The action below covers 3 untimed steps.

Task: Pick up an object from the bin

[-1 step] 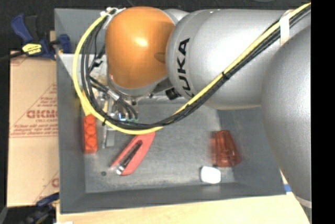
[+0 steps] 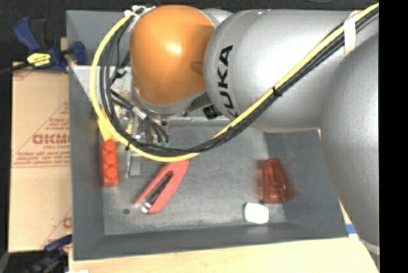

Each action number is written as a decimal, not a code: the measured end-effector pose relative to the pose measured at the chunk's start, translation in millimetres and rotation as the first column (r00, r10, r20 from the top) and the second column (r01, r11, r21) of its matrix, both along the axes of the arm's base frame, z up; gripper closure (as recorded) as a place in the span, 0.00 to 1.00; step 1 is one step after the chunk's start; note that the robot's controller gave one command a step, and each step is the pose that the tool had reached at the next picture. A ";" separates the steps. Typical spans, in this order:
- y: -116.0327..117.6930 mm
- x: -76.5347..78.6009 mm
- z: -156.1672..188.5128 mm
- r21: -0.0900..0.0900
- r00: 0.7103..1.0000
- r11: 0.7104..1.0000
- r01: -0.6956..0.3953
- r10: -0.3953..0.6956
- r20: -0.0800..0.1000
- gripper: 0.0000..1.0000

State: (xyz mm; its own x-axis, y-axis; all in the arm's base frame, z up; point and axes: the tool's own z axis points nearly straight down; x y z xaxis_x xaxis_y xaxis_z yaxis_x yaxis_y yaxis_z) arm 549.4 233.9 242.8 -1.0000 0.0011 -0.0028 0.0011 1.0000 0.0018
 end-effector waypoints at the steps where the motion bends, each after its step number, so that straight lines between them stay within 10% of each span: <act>1: -45.8 -5.6 -97.4 -0.002 0.931 0.931 -0.366 0.366 0.001 0.00; 2: -93.3 -9.8 -82.0 -0.002 0.873 0.873 -0.487 0.487 0.005 0.00; 3: -107.7 -15.0 -109.5 0.001 0.650 0.650 -0.760 0.760 -0.005 0.00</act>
Offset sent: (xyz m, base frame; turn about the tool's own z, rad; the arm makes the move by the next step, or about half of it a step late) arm -0.0108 -0.0927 -0.0828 -0.5122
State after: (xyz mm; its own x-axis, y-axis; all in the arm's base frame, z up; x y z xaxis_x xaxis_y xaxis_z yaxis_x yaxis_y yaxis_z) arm 534.4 126.2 133.3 -0.6512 -0.7589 0.0020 -0.7589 0.6512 0.0032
